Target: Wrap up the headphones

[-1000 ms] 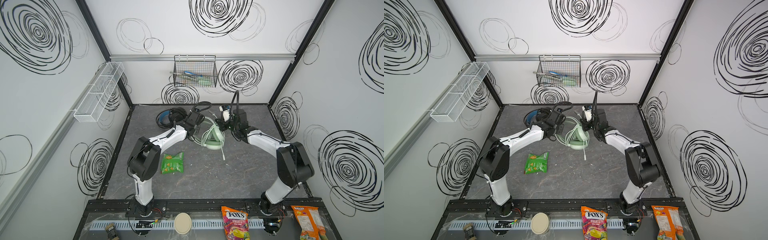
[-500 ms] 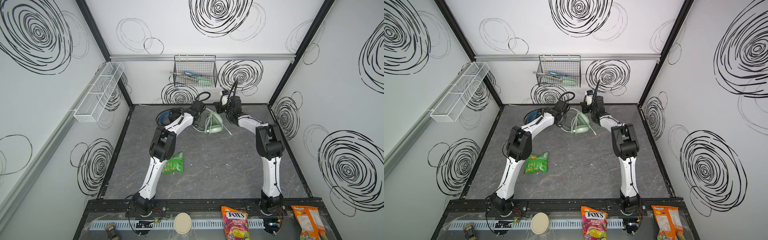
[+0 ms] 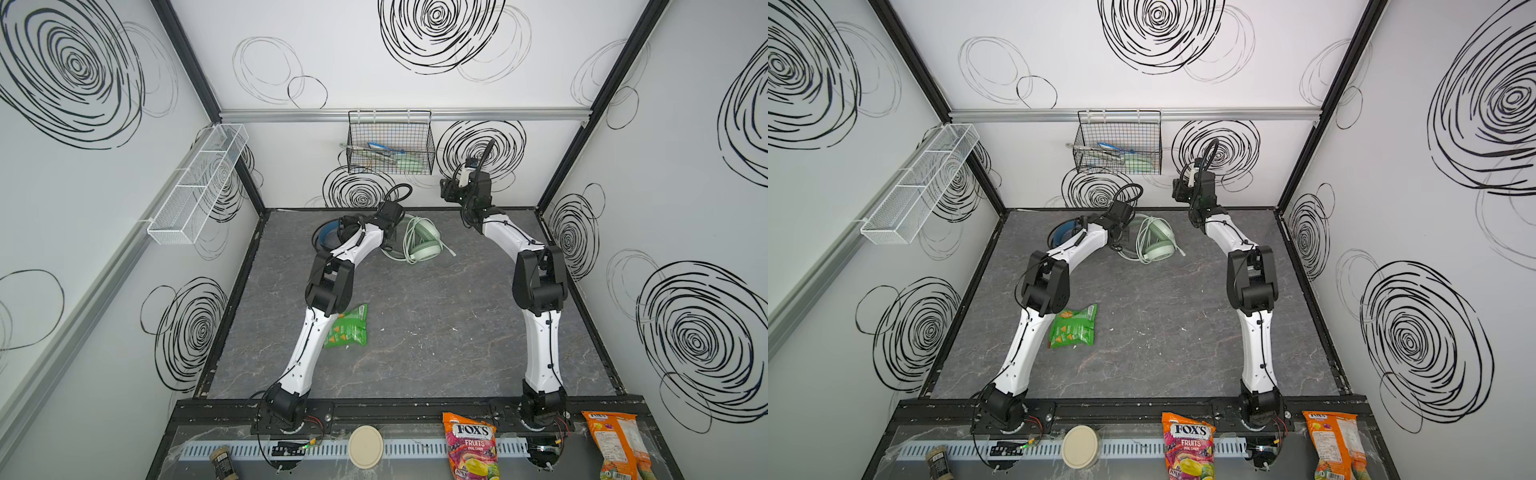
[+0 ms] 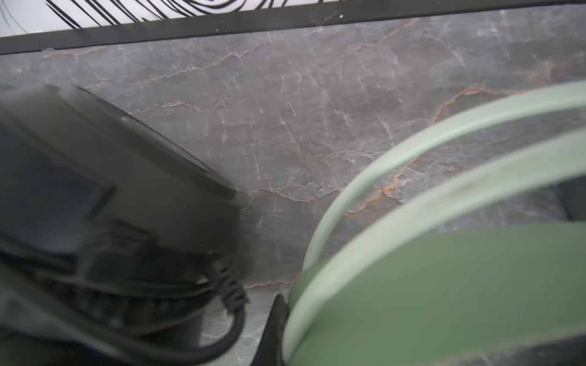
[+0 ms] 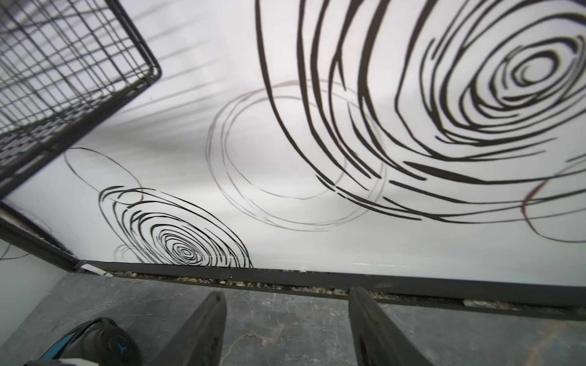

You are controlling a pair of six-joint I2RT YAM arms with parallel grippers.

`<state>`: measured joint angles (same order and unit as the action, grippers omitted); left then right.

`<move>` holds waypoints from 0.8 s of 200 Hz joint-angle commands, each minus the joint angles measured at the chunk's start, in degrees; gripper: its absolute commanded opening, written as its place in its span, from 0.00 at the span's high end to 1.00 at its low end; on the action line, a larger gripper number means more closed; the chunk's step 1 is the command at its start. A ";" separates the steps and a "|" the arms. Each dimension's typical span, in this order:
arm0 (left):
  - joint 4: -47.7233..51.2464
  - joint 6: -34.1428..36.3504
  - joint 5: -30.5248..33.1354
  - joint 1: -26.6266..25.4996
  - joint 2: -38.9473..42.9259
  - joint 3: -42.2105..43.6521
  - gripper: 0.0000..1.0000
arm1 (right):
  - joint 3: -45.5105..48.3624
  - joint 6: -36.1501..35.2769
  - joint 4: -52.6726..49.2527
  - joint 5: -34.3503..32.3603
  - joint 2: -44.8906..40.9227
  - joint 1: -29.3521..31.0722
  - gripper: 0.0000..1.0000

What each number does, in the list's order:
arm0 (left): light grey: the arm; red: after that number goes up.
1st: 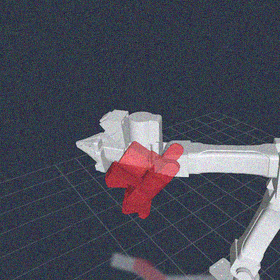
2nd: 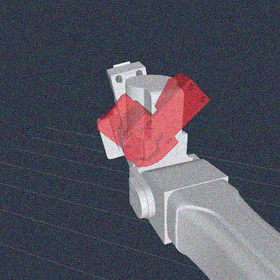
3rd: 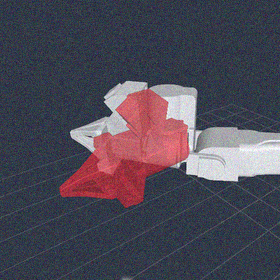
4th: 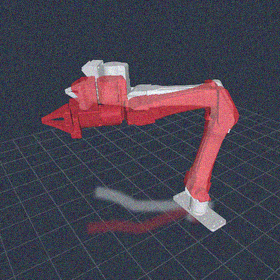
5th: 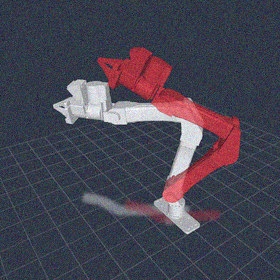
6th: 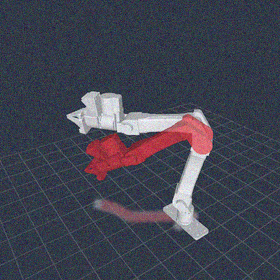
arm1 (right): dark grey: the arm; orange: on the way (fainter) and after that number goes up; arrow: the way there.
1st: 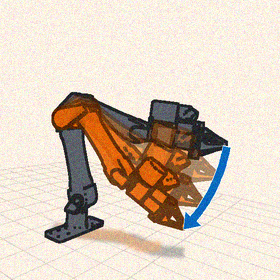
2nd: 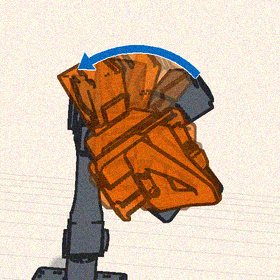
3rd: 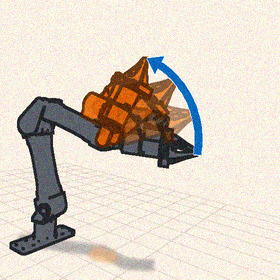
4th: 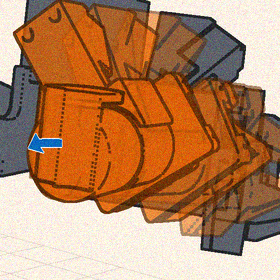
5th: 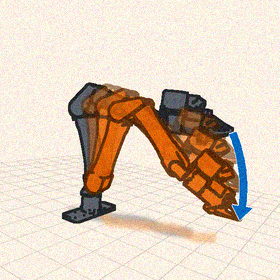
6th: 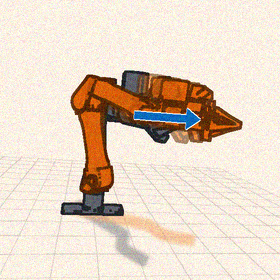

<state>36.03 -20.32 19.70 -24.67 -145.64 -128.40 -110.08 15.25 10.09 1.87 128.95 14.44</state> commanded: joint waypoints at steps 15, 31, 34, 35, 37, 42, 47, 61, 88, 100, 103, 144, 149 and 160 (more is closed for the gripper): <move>-0.41 -1.52 0.65 -1.11 -0.82 -1.92 0.68 | -0.32 -0.05 -4.21 -5.28 -5.63 -0.28 0.30; -0.52 -1.59 0.68 -1.13 -0.26 -2.03 0.52 | -0.31 -0.25 -4.52 -6.08 -7.08 -0.70 0.30; -0.52 -1.60 0.62 -1.09 -0.13 -2.09 0.51 | -0.33 -0.29 -4.61 -6.35 -7.41 -0.77 0.30; -0.48 -1.63 0.70 -1.09 -0.06 -2.10 0.50 | -0.32 -0.30 -4.62 -6.35 -7.49 -0.79 0.30; -0.51 -1.65 0.76 -1.13 -0.01 -2.11 0.49 | -0.33 -0.26 -4.72 -6.42 -7.72 -0.85 0.30; -0.48 -1.66 0.82 -1.05 0.29 -2.09 0.46 | -0.31 -0.27 -4.94 -6.55 -8.31 -0.97 0.30; -0.35 -1.66 0.81 -1.01 0.62 -2.10 0.45 | -0.31 -0.22 -5.16 -6.70 -8.82 -1.07 0.30; -0.09 -1.68 2.33 -1.17 2.10 -2.01 0.40 | 0.57 -0.38 -5.10 -6.85 -10.99 -1.25 0.30; 0.07 -0.94 4.08 -1.00 6.05 -1.75 0.22 | 3.02 -0.32 -5.77 -7.88 -16.38 -1.19 0.30; 0.41 -0.28 4.62 -0.91 7.76 -1.84 0.14 | 5.19 -0.31 -5.54 -8.75 -19.44 -0.76 0.29; 0.48 -0.13 4.53 -0.83 8.22 -1.80 0.13 | 5.91 -0.30 -5.37 -8.99 -20.29 -0.65 0.29; 0.08 2.52 2.71 -1.33 15.52 1.70 0.08 | 17.74 -3.69 -4.25 -14.76 -32.32 2.09 0.10; 0.03 2.95 2.23 -1.43 16.58 2.41 0.07 | 19.81 -4.14 -3.91 -15.71 -34.10 2.29 0.03; 0.70 3.84 0.87 -1.75 19.10 4.42 0.04 | 25.64 -4.36 -2.27 -18.77 -38.79 2.38 0.03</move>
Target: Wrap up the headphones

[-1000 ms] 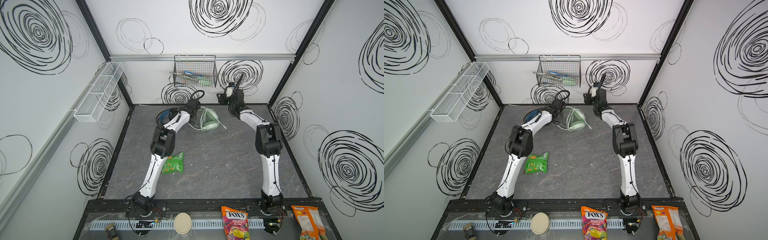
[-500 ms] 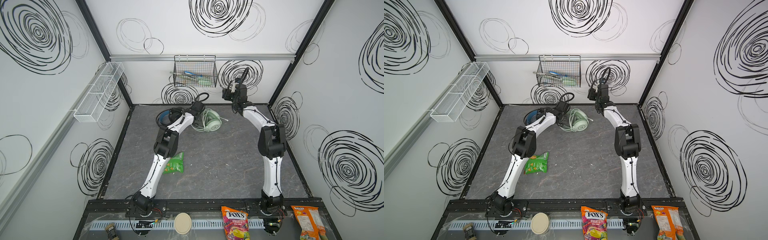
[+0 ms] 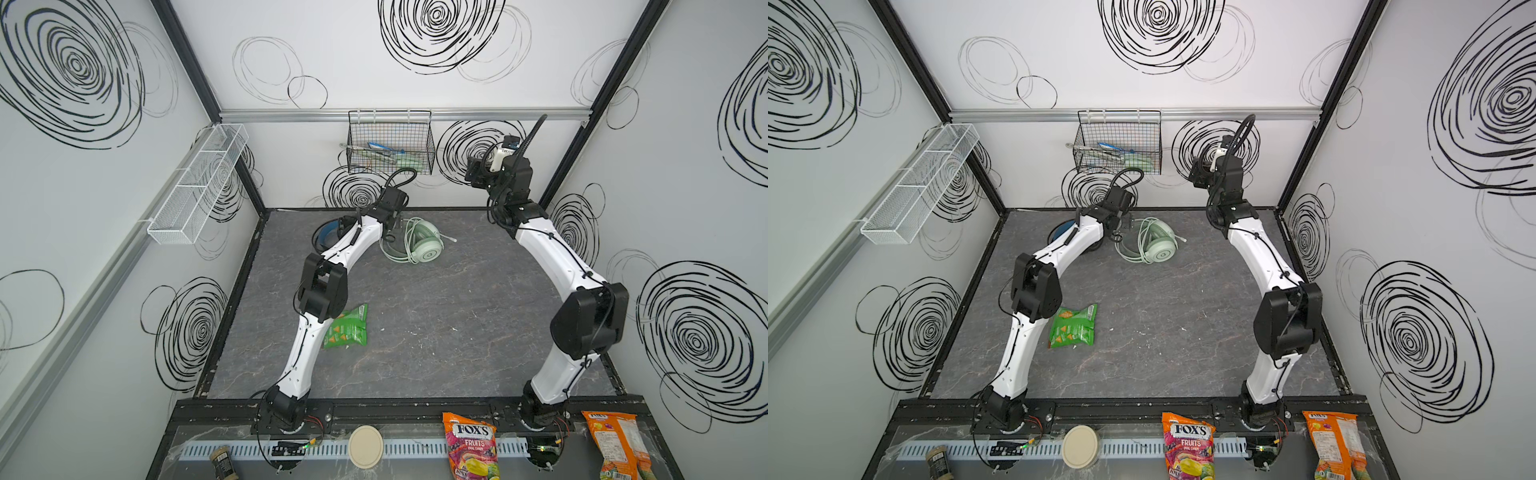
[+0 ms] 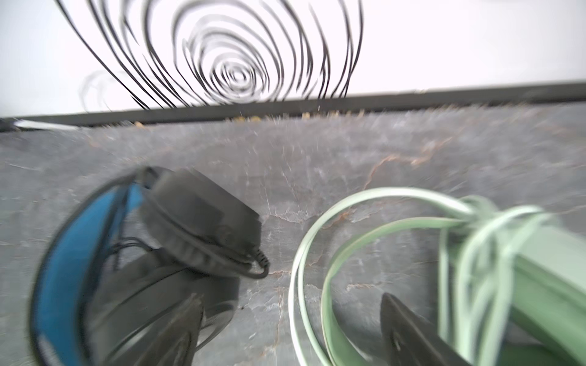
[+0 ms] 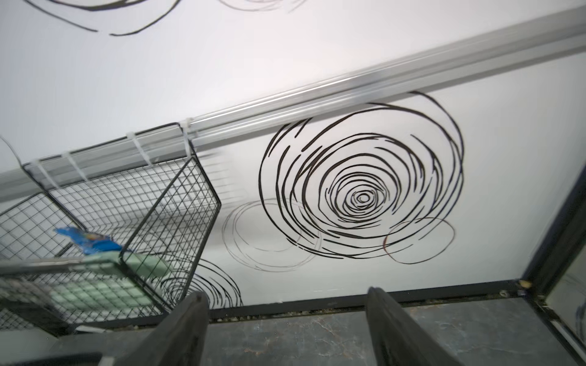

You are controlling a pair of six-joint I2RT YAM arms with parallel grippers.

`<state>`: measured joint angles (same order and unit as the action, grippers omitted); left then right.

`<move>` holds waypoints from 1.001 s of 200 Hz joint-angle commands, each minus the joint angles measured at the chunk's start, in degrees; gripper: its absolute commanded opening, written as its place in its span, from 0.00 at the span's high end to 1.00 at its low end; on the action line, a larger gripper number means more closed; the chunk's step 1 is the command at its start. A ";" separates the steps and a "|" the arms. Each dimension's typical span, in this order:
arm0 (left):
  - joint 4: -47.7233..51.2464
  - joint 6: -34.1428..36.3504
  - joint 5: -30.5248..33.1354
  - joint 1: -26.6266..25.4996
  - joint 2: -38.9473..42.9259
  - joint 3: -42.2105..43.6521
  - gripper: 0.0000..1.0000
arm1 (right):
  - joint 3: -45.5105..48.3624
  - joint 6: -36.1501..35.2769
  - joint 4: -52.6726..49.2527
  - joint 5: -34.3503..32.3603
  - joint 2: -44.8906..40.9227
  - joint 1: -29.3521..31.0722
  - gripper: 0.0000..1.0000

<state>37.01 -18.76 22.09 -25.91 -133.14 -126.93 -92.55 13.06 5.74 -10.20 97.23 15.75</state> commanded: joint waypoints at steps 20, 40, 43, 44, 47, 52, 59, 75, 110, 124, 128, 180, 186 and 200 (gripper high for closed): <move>-1.19 3.71 -1.96 -1.28 15.33 12.67 0.03 | 23.59 -1.19 8.83 -14.93 -18.34 0.27 0.02; -7.32 3.40 -4.73 -1.79 29.67 29.47 0.04 | 39.15 -0.60 13.50 -16.31 -29.82 -2.85 0.03; -8.33 3.48 -5.12 -2.07 32.08 31.95 0.04 | 41.25 -0.31 13.71 -16.75 -31.30 -3.40 0.03; -8.65 3.48 -5.25 -2.19 32.69 33.03 0.04 | 41.90 -0.18 13.78 -16.81 -31.92 -3.60 0.03; -9.67 3.47 -5.54 -2.66 34.99 35.33 0.04 | 44.19 0.29 13.97 -17.21 -33.37 -4.28 0.03; -11.09 3.60 -5.84 -3.72 38.40 39.29 0.04 | 47.60 1.12 14.12 -18.03 -35.81 -5.51 0.03; -12.79 3.87 -5.69 -5.41 43.54 44.56 0.04 | 52.18 3.25 13.82 -19.60 -38.61 -7.24 0.03; -16.47 3.91 -3.10 -9.39 52.63 55.62 0.04 | 60.50 9.72 10.27 -23.73 -44.32 -11.24 0.03; -22.95 -1.49 -3.70 -5.13 67.48 75.74 0.04 | 76.98 2.80 19.69 -21.52 -50.84 -12.43 0.03; -24.90 -4.07 -4.43 -0.02 70.67 80.41 0.04 | 78.98 -3.02 20.71 -13.37 -49.67 -12.99 0.03; -25.90 -4.52 -4.31 1.25 71.30 81.68 0.04 | 79.08 -3.64 20.40 -11.85 -48.75 -12.98 0.03; -47.44 0.42 7.74 10.90 74.87 97.75 0.04 | 83.63 -6.36 37.47 -8.19 -36.22 -13.24 0.03; -49.60 1.14 9.82 11.41 74.49 98.94 0.04 | 82.99 -5.12 38.30 -8.30 -34.96 -13.32 0.03; -55.81 4.28 12.31 12.23 73.16 101.92 0.04 | 80.54 -1.12 38.53 -9.30 -31.10 -13.64 0.03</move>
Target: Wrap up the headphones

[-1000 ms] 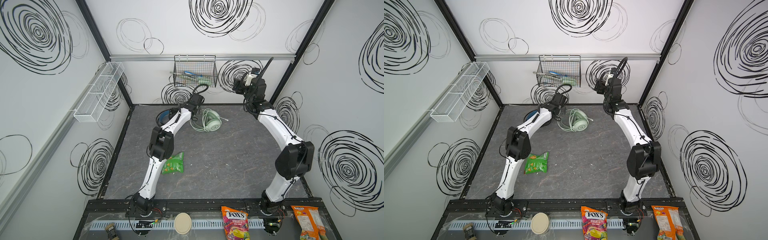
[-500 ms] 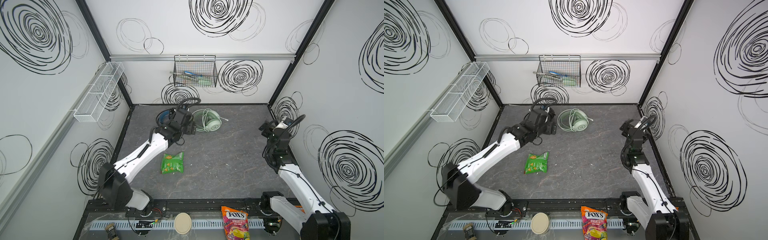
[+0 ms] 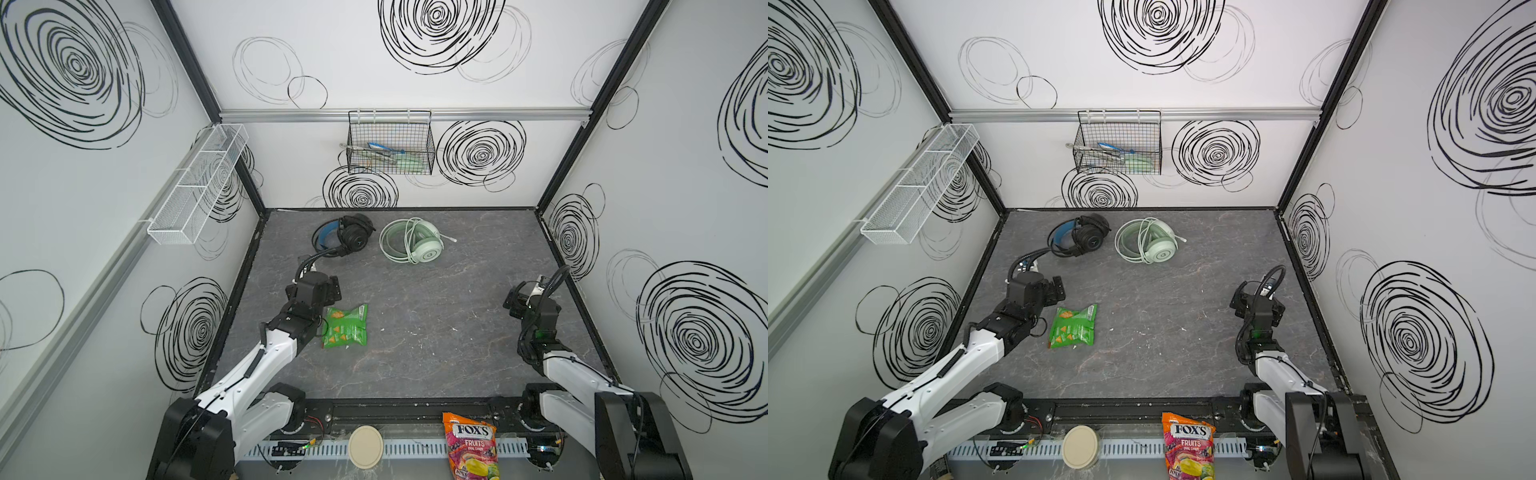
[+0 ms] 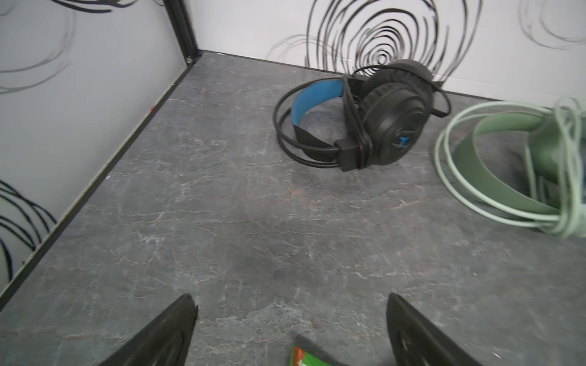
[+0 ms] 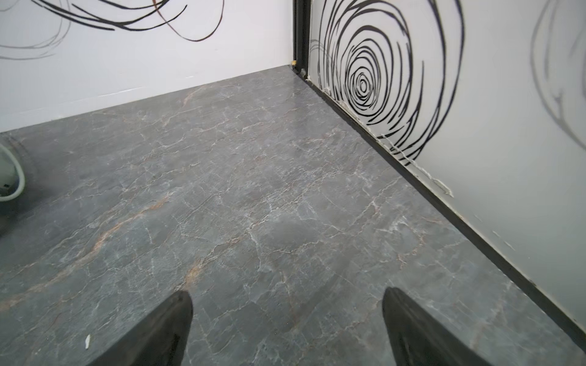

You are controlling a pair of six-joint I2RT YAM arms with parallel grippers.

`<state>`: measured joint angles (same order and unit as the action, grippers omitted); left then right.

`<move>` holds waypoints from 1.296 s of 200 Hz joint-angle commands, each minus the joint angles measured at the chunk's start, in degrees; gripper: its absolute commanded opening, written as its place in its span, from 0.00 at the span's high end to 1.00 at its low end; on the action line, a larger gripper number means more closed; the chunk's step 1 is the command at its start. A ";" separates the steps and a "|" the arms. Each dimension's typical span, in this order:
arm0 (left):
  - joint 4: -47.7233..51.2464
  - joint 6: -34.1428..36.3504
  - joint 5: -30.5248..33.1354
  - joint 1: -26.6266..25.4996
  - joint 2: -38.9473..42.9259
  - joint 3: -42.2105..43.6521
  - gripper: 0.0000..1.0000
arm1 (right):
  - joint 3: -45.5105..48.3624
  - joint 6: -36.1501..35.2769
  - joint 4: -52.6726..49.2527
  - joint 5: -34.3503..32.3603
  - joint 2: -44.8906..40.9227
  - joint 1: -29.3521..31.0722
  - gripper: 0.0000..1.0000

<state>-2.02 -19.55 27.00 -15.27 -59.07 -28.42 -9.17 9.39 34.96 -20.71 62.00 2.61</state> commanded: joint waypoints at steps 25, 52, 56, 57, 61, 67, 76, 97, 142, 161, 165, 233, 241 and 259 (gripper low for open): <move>-32.12 11.65 9.00 2.31 -3.74 9.02 0.04 | -7.29 0.73 12.75 2.89 12.37 -0.67 0.03; -47.07 13.53 8.77 4.50 -8.53 12.91 0.04 | -8.47 -1.52 20.00 7.04 19.50 -1.89 0.03; -49.68 13.72 8.58 4.75 -9.35 13.60 0.04 | -7.81 -1.85 22.34 8.08 20.37 -2.45 0.03; -50.20 13.78 8.45 4.82 -9.59 13.76 0.04 | -7.67 -1.89 22.96 8.29 20.54 -2.49 0.03; -53.08 14.20 8.06 5.13 -10.40 14.51 0.04 | -7.45 -2.62 24.12 8.94 21.04 -2.48 0.03; -57.82 14.72 7.10 5.49 -11.50 15.74 0.04 | -8.10 -3.01 23.27 9.47 21.46 -2.25 0.03; -64.99 15.87 5.09 6.14 -13.81 17.65 0.04 | -9.85 -2.55 18.76 10.04 21.18 -2.04 0.03; -75.64 17.37 4.36 6.38 -21.29 19.05 0.04 | -7.24 -3.15 23.83 14.23 21.64 -3.08 0.03; -72.87 18.51 -8.40 8.29 -23.60 17.42 0.04 | -6.06 -3.64 27.09 13.16 22.84 -2.48 0.03; -79.90 18.56 -10.23 9.30 -27.76 18.69 0.04 | -5.97 -3.74 27.33 13.08 22.88 -2.44 0.03; -75.95 17.98 -10.61 9.48 -26.01 18.25 0.04 | -5.96 -3.69 27.39 13.15 22.76 -2.43 0.03; -80.18 19.18 -10.41 8.84 -27.07 19.04 0.04 | -5.71 -3.68 27.60 13.07 22.57 -2.43 0.03; -79.11 18.83 -10.97 9.10 -27.02 18.79 0.04 | -5.76 -3.67 27.60 13.06 22.53 -2.44 0.03; -77.91 18.21 -13.86 10.57 -26.75 18.36 0.04 | -5.30 -3.79 28.07 12.89 22.25 -2.35 0.03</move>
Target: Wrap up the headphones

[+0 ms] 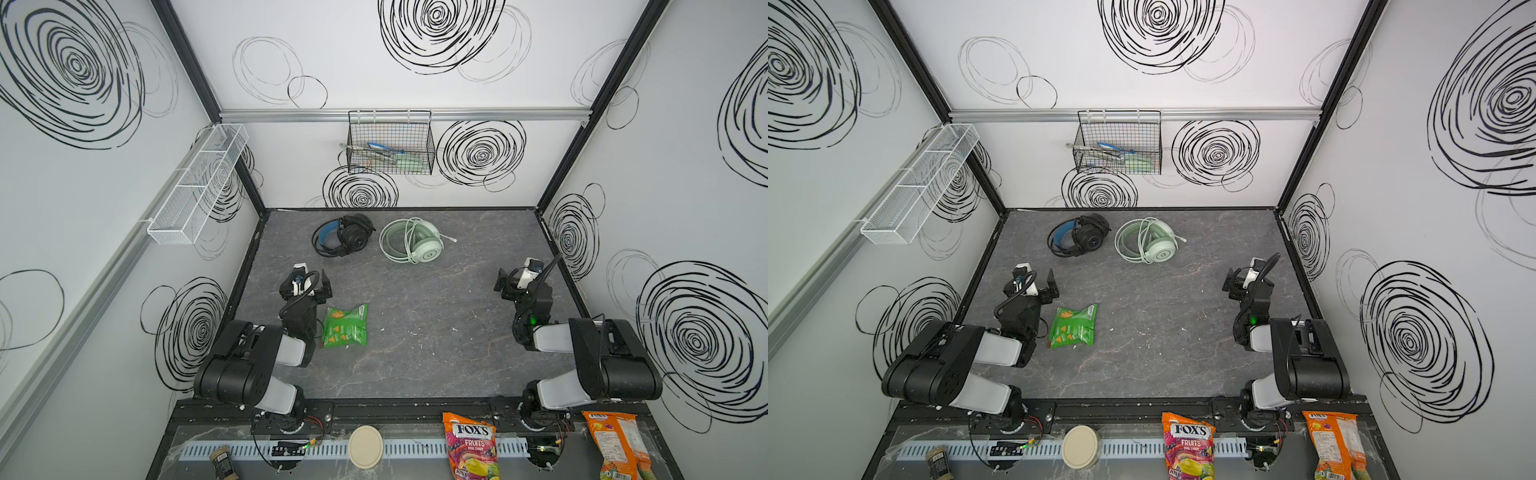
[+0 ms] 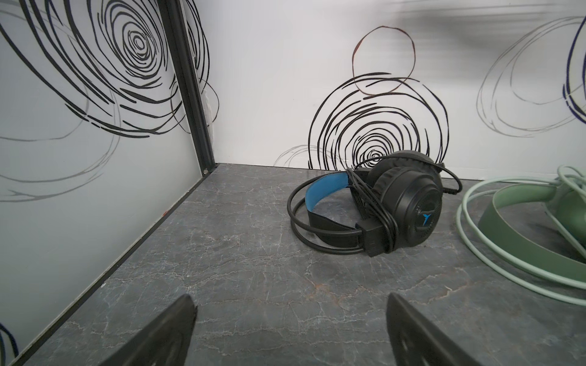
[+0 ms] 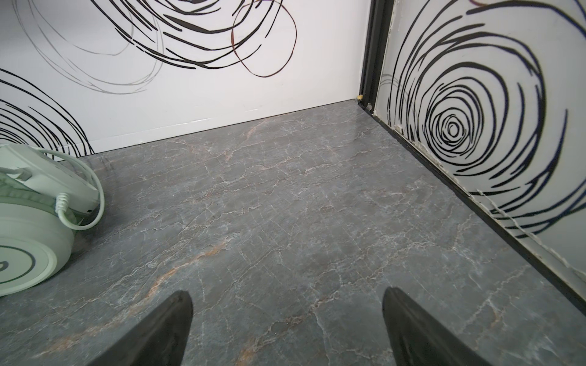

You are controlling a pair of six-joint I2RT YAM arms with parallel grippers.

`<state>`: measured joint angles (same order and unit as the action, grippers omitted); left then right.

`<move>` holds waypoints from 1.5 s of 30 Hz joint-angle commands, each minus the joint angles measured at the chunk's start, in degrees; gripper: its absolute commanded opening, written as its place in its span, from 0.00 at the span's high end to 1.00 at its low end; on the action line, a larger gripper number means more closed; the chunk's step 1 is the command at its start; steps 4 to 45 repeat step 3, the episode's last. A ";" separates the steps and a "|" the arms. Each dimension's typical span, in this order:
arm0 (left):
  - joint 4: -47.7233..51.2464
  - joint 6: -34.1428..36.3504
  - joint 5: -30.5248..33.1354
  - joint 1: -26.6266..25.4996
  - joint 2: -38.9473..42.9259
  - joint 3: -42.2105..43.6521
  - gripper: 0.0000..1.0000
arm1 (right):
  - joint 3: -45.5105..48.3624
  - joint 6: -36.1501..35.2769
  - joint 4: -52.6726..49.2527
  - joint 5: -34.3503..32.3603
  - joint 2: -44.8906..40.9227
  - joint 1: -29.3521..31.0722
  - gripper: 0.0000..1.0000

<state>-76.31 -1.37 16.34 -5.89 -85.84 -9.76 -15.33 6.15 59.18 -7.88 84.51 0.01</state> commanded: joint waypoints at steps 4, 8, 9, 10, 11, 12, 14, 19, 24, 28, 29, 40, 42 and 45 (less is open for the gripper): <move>-4.44 0.32 -2.49 0.70 -0.03 0.07 0.04 | 2.82 -0.65 6.24 -1.37 -1.45 0.88 0.03; -4.44 0.32 -2.49 0.70 -0.03 0.07 0.04 | 2.82 -0.65 6.24 -1.37 -1.45 0.88 0.03; -4.44 0.32 -2.49 0.70 -0.03 0.07 0.04 | 2.82 -0.65 6.24 -1.37 -1.45 0.88 0.03; -4.44 0.32 -2.49 0.70 -0.03 0.07 0.04 | 2.82 -0.65 6.24 -1.37 -1.45 0.88 0.03; -4.44 0.32 -2.49 0.70 -0.03 0.07 0.04 | 2.82 -0.65 6.24 -1.37 -1.45 0.88 0.03; -4.44 0.32 -2.49 0.70 -0.03 0.07 0.04 | 2.82 -0.65 6.24 -1.37 -1.45 0.88 0.03; -4.44 0.32 -2.49 0.70 -0.03 0.07 0.04 | 2.82 -0.65 6.24 -1.37 -1.45 0.88 0.03; -4.44 0.32 -2.49 0.70 -0.03 0.07 0.04 | 2.82 -0.65 6.24 -1.37 -1.45 0.88 0.03; -4.44 0.32 -2.49 0.70 -0.03 0.07 0.04 | 2.82 -0.65 6.24 -1.37 -1.45 0.88 0.03; -4.44 0.32 -2.49 0.70 -0.03 0.07 0.04 | 2.82 -0.65 6.24 -1.37 -1.45 0.88 0.03; -4.44 0.32 -2.49 0.70 -0.03 0.07 0.04 | 2.82 -0.65 6.24 -1.37 -1.45 0.88 0.03; -4.44 0.32 -2.49 0.70 -0.03 0.07 0.04 | 2.82 -0.65 6.24 -1.37 -1.45 0.88 0.03; -4.44 0.32 -2.49 0.70 -0.03 0.07 0.04 | 2.82 -0.65 6.24 -1.37 -1.45 0.88 0.03; -4.44 0.32 -2.49 0.70 -0.03 0.07 0.04 | 2.82 -0.65 6.24 -1.37 -1.45 0.88 0.03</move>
